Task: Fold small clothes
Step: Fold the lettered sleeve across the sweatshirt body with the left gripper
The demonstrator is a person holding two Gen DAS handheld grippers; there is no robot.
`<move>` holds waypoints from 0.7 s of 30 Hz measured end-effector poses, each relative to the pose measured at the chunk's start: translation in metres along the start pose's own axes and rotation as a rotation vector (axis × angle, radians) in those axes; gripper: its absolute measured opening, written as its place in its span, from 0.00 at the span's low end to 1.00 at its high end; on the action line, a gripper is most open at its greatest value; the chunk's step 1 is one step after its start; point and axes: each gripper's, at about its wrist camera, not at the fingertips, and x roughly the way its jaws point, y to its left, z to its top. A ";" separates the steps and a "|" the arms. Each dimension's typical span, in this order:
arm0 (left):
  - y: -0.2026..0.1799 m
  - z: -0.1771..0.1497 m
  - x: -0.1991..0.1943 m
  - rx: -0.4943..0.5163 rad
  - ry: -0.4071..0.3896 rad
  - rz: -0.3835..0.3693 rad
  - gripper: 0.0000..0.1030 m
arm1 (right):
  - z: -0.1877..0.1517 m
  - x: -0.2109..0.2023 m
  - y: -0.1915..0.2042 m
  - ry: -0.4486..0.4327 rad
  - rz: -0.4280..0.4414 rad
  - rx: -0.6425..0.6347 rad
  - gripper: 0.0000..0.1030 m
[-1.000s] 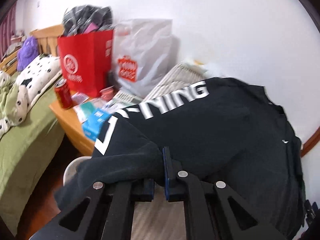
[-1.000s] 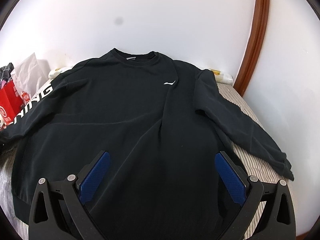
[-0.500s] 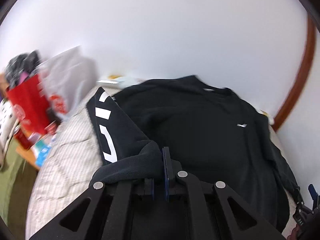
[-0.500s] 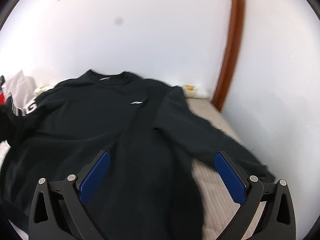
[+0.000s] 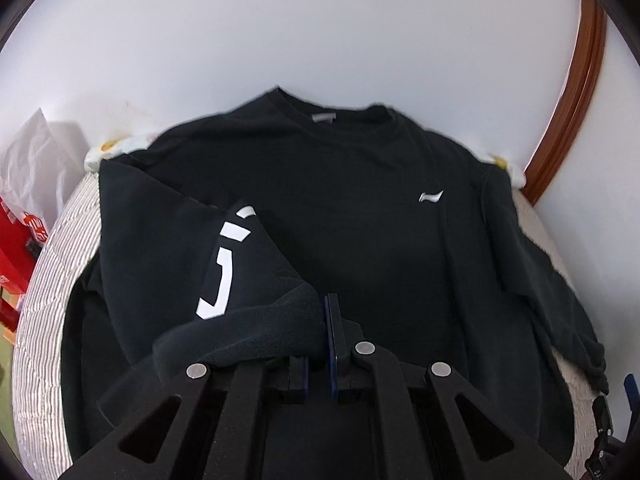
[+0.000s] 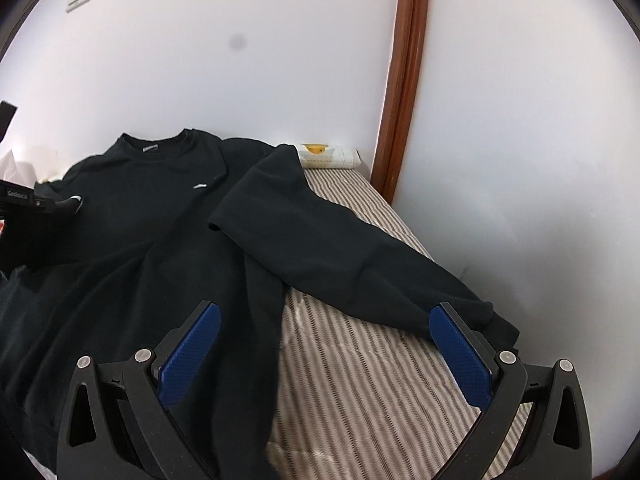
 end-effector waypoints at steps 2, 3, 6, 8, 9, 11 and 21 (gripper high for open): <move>-0.001 -0.002 0.002 -0.005 0.029 0.007 0.07 | 0.000 0.002 -0.002 0.001 0.004 -0.006 1.00; -0.002 -0.003 0.002 -0.003 0.048 0.004 0.10 | 0.000 0.001 -0.002 0.001 0.010 -0.006 1.00; -0.003 -0.008 -0.011 0.018 0.044 -0.005 0.13 | 0.006 -0.002 0.004 -0.012 0.030 -0.012 1.00; -0.001 -0.012 -0.022 0.035 0.034 -0.006 0.16 | 0.013 -0.005 0.011 -0.024 0.042 -0.020 1.00; 0.003 -0.014 -0.029 0.038 0.028 -0.007 0.17 | 0.016 -0.006 0.016 -0.029 0.051 -0.024 1.00; 0.012 -0.019 -0.042 0.030 0.016 -0.018 0.20 | 0.022 -0.011 0.026 -0.034 0.070 -0.024 1.00; 0.080 -0.056 -0.090 -0.032 -0.007 -0.019 0.51 | 0.051 -0.038 0.108 -0.084 0.226 -0.091 0.98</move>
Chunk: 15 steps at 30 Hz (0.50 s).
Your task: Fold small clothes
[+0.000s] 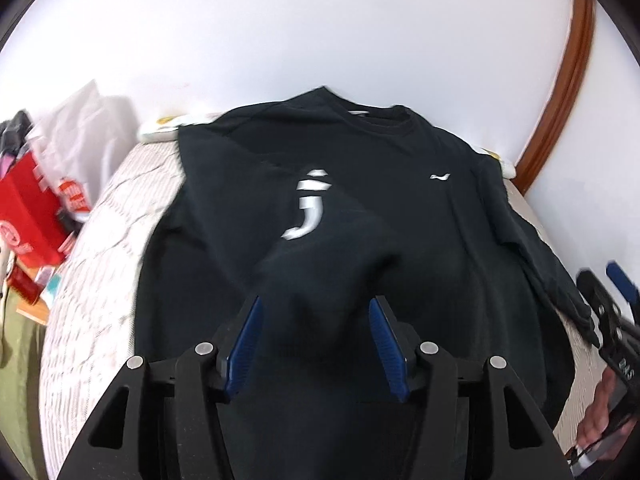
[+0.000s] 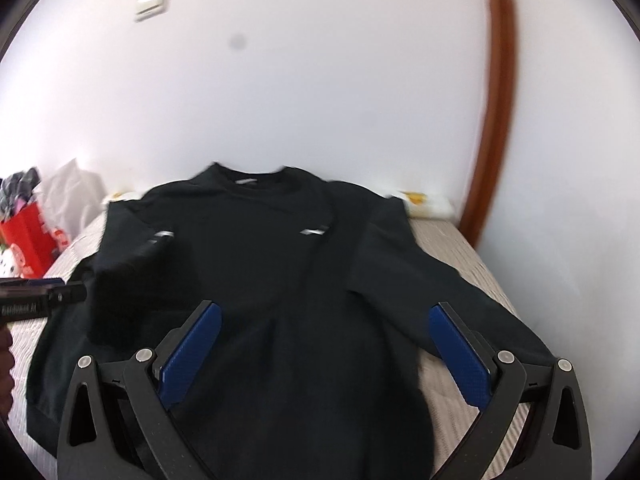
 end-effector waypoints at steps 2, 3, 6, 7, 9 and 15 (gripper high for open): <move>0.022 -0.005 -0.004 -0.034 -0.003 0.013 0.53 | 0.005 0.002 0.025 -0.008 0.034 -0.045 0.97; 0.034 -0.009 -0.005 -0.051 0.000 0.030 0.53 | 0.008 0.003 0.038 -0.011 0.051 -0.068 0.96; 0.069 -0.021 -0.001 -0.108 0.020 0.080 0.53 | 0.010 0.011 0.071 0.000 0.082 -0.118 0.89; 0.079 -0.025 0.002 -0.120 0.030 0.097 0.53 | 0.011 0.017 0.082 0.012 0.095 -0.133 0.83; 0.097 -0.035 0.007 -0.134 0.050 0.137 0.53 | 0.010 0.031 0.106 0.048 0.143 -0.158 0.80; 0.122 -0.058 0.027 -0.122 0.088 0.129 0.53 | -0.007 0.065 0.166 0.162 0.333 -0.219 0.81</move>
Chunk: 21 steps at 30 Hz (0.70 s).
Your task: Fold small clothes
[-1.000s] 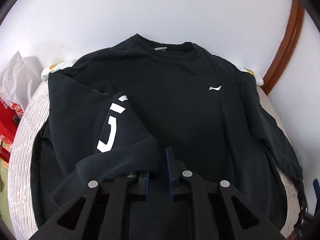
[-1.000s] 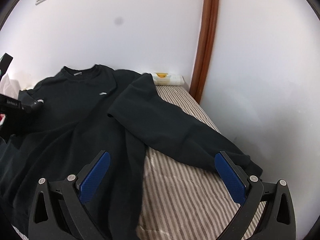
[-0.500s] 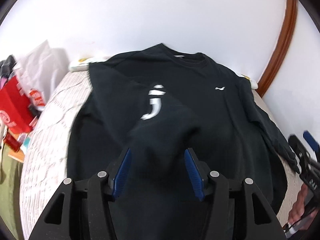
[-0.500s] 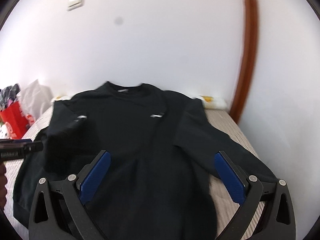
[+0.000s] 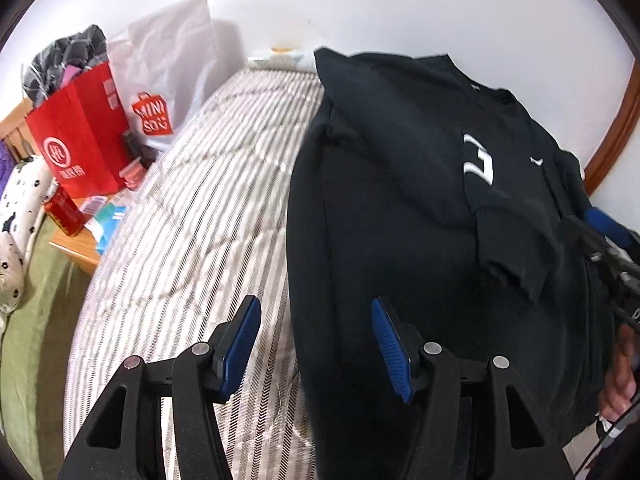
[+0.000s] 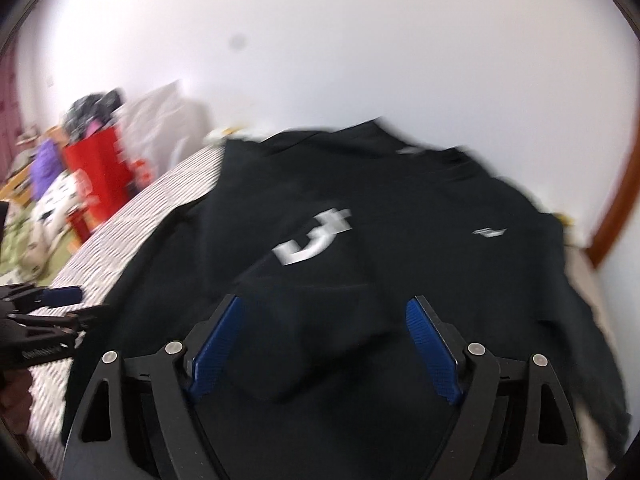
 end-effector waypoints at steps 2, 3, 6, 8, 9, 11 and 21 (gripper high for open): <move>0.002 -0.004 0.006 0.005 0.002 -0.016 0.54 | -0.002 0.017 0.012 0.052 0.078 -0.016 0.81; 0.003 -0.006 0.009 0.007 0.000 -0.025 0.54 | -0.005 0.025 0.018 0.076 0.102 -0.021 0.81; 0.005 -0.011 0.016 0.014 0.002 -0.046 0.54 | -0.015 0.045 0.036 0.116 0.096 -0.069 0.83; 0.003 -0.012 0.018 0.022 -0.012 -0.045 0.56 | -0.021 0.059 0.043 0.141 0.051 -0.112 0.83; 0.000 -0.013 0.017 0.037 -0.021 -0.042 0.56 | -0.023 0.065 0.046 0.155 0.041 -0.130 0.83; -0.005 -0.015 0.018 0.058 -0.023 -0.042 0.57 | -0.027 0.070 0.049 0.170 0.033 -0.164 0.83; -0.014 -0.017 0.021 0.075 -0.061 0.001 0.60 | -0.008 0.053 -0.001 0.085 0.068 -0.120 0.09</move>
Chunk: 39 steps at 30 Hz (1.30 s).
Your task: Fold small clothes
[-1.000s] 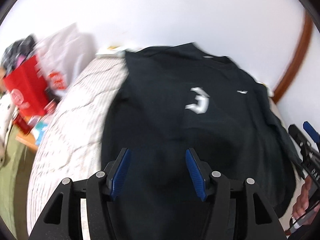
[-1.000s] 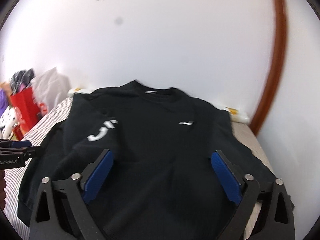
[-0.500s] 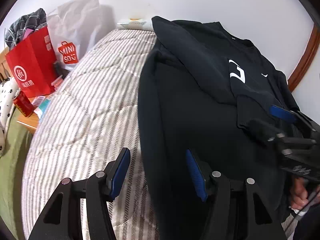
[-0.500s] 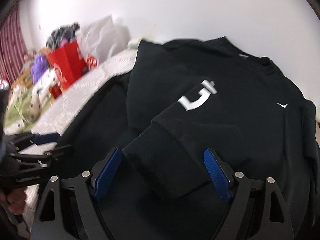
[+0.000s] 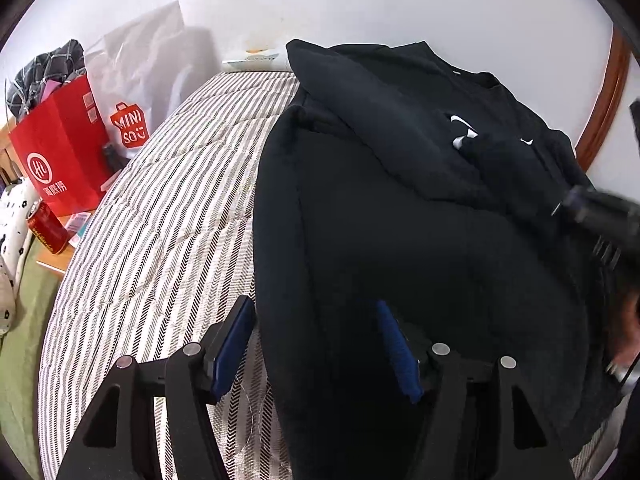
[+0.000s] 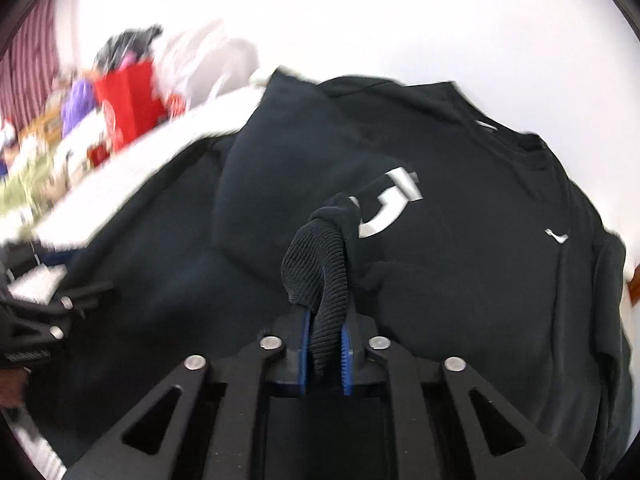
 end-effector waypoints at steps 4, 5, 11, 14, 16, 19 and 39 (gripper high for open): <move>-0.002 -0.002 0.000 0.009 -0.020 0.012 0.61 | 0.012 -0.025 -0.059 -0.067 -0.081 0.124 0.08; -0.002 -0.003 0.000 0.009 -0.022 0.012 0.61 | 0.013 -0.032 -0.078 -0.085 -0.110 0.162 0.08; -0.001 -0.002 -0.001 0.013 -0.013 0.010 0.61 | -0.007 -0.038 -0.171 -0.055 -0.202 0.361 0.11; -0.001 -0.004 -0.003 0.017 0.003 -0.001 0.61 | -0.027 -0.035 -0.195 -0.019 -0.249 0.408 0.22; 0.000 -0.007 -0.006 0.017 0.012 -0.005 0.61 | -0.044 -0.042 -0.207 0.005 -0.287 0.450 0.32; 0.001 -0.014 -0.012 0.025 0.023 -0.026 0.61 | -0.071 -0.063 -0.210 0.002 -0.305 0.482 0.51; 0.001 -0.065 -0.056 0.073 -0.003 -0.097 0.25 | -0.239 -0.158 -0.159 0.073 -0.323 0.562 0.49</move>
